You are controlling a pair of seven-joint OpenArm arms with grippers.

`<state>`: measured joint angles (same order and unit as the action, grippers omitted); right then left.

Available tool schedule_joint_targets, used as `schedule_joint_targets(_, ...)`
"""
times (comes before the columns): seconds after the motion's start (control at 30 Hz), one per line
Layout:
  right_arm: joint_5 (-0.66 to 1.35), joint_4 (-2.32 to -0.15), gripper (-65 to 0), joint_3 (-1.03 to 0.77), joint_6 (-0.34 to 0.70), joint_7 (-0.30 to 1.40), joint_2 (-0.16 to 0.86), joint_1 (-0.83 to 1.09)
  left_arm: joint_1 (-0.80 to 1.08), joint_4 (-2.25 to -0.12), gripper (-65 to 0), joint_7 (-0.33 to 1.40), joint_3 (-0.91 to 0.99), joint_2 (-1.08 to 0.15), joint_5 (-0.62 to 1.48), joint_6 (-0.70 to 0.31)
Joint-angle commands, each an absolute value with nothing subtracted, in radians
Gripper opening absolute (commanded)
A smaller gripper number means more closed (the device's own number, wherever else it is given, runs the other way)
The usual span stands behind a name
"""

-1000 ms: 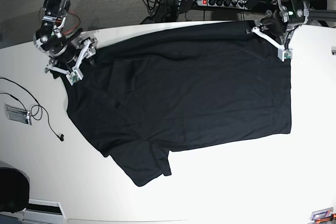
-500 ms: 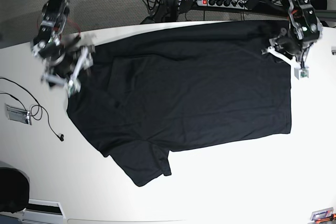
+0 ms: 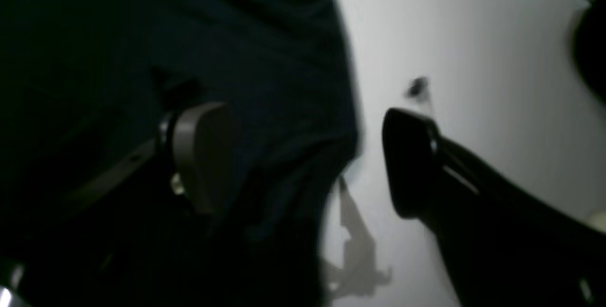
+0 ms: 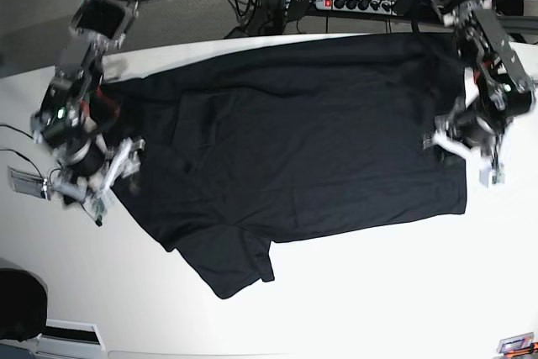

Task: Fold the T-shirt properly
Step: 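Release the shoulders and swing both grippers over to the shirt hem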

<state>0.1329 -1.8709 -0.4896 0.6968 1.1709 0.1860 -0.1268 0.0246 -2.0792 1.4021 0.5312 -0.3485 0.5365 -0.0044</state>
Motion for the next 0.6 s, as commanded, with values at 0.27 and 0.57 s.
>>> schedule_joint_targets(0.27, 0.151, -1.883, -18.0, -0.423, 0.698, 1.181, 0.114, -0.36, -0.22, -2.051, -40.1, 1.396, 0.53, -0.34, 0.559, -0.001)
schedule_joint_targets(0.57, 0.151, -1.707, -18.0, -0.409, 0.698, 1.175, -0.013, -0.55, -0.417, -1.811, -40.1, 1.396, 0.437, -0.294, 0.539, -0.001)
